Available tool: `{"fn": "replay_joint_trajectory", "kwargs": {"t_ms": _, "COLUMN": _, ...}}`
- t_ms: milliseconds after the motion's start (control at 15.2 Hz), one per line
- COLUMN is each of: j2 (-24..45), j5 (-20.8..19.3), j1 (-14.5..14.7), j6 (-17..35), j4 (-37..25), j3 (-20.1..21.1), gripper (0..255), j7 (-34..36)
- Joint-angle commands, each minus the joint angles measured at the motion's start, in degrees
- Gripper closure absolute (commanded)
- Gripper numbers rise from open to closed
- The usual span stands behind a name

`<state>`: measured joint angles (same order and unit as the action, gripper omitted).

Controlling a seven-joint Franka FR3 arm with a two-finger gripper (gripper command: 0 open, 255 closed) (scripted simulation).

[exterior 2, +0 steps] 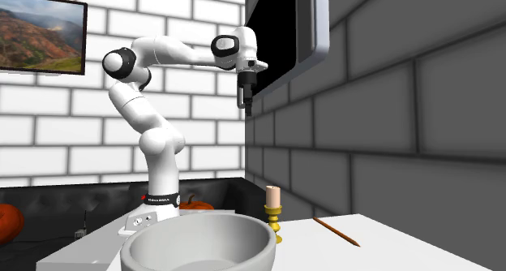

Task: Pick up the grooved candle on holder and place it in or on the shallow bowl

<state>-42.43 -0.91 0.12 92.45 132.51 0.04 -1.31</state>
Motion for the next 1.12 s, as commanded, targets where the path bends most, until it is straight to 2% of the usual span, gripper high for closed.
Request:
{"fn": "replay_joint_trajectory", "kwargs": {"t_ms": 0, "j2": 0.0, "j5": 0.0, "j1": 0.0, "j6": 0.0, "j4": 0.0, "j3": 0.0, "gripper": 0, "j7": 0.0}}
{"fn": "replay_joint_trajectory", "kwargs": {"t_ms": 528, "j2": 3.9, "j5": -5.3, "j1": -3.2, "j6": 8.5, "j4": 5.0, "j3": -8.6, "gripper": 0, "j7": -9.2}}
{"fn": "replay_joint_trajectory", "kwargs": {"t_ms": 1056, "j2": 12.7, "j5": -9.2, "j1": -6.0, "j6": 17.9, "j4": 5.6, "j3": -17.4, "gripper": 0, "j7": -18.5}}
